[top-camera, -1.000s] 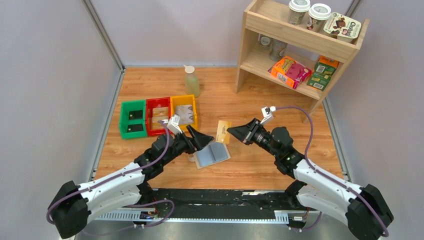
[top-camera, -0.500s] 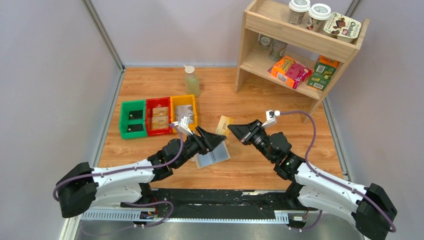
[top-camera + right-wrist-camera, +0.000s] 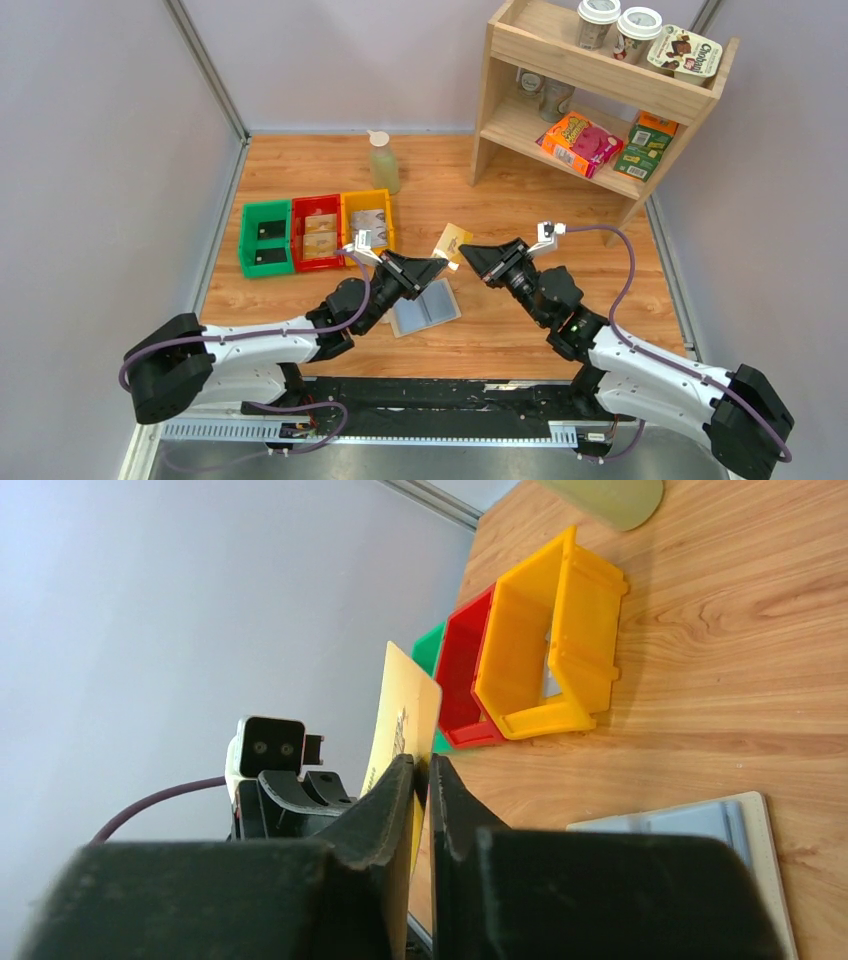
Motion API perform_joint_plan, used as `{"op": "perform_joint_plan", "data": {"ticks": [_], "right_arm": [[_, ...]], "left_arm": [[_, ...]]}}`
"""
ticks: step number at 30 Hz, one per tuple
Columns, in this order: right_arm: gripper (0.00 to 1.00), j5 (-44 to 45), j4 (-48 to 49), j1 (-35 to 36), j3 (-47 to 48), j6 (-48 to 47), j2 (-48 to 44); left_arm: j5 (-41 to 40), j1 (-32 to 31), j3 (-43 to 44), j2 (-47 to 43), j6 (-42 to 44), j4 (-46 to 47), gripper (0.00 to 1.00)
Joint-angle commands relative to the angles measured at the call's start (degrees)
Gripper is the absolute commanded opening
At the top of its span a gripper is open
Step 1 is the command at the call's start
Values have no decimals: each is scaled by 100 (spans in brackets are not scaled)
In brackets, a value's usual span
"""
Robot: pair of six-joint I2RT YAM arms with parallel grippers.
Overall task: Take the credit cards out of the card holder
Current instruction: Place the credit card in the storage box.
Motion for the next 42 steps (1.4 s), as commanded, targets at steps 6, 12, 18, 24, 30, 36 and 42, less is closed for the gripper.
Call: {"op": "perform_joint_plan", "data": {"ticks": [6, 12, 18, 24, 30, 36, 42], "right_arm": [[54, 203, -464, 49, -54, -703, -486], [100, 300, -1387, 40, 315, -2013, -768], [100, 352, -2160, 49, 746, -2964, -487], [100, 30, -2478, -258, 826, -2964, -66], [100, -3070, -2444, -1847, 975, -2867, 988], [100, -2936, -3064, -1868, 1203, -3499, 929], [100, -2248, -3716, -1770, 1800, -3430, 788]], "left_arm": [[58, 591, 112, -1374, 511, -2439, 0], [726, 1760, 1244, -2404, 2136, -6299, 0], [1674, 3446, 2642, -2135, 3771, -8799, 0], [3070, 5109, 3426, -1231, 5099, -9470, 0], [3706, 6288, 3831, -324, 5680, -9251, 0], [3663, 6702, 4498, 783, 6136, -9286, 0], [3724, 6737, 5368, 1970, 6602, -9708, 0]]}}
